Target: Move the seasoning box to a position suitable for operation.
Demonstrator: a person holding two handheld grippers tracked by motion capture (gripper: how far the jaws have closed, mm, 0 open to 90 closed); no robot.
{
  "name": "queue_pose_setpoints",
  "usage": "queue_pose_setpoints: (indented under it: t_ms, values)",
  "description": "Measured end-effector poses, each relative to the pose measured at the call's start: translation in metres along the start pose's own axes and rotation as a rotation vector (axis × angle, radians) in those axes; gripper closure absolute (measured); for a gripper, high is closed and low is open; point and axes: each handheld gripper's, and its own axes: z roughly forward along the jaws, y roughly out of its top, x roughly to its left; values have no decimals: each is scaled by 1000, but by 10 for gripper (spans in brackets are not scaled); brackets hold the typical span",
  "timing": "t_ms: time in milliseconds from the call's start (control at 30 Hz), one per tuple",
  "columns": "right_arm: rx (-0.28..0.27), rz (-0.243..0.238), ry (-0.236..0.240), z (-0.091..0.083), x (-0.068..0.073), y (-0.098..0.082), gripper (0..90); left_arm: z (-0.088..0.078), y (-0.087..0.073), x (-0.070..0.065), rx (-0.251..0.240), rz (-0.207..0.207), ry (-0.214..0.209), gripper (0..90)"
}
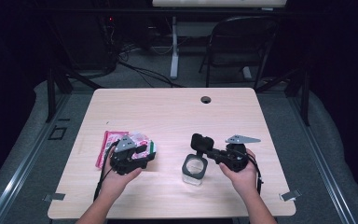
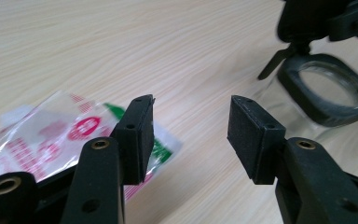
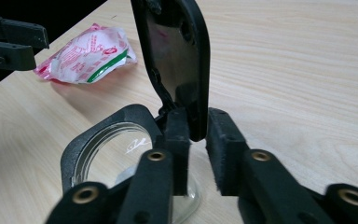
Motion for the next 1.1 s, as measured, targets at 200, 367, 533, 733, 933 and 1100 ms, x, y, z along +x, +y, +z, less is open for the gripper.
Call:
queue_pose_setpoints:
  t_ms: [200, 367, 533, 733, 933, 1100]
  values:
    - [-13, 9, -10, -3, -2, 3, 696, -3, -6, 13, 17, 28, 50, 501]
    - [-22, 19, -12, -6, -3, 3, 654, 2, -12, 13, 35, 60, 61, 481]
    - [-25, 29, -14, -7, -4, 2, 634, 8, -14, 6, 62, 94, 44, 471]
    - [-26, 22, -13, -6, -3, 2, 615, 21, -18, -2, 109, 96, 51, 337]
    - [-27, 20, -19, -6, -3, -1, 608, 36, -24, -7, 149, 135, 91, 327]
    - [-15, 15, -25, -8, -2, -5, 603, 45, -28, -3, 187, 182, 149, 332]
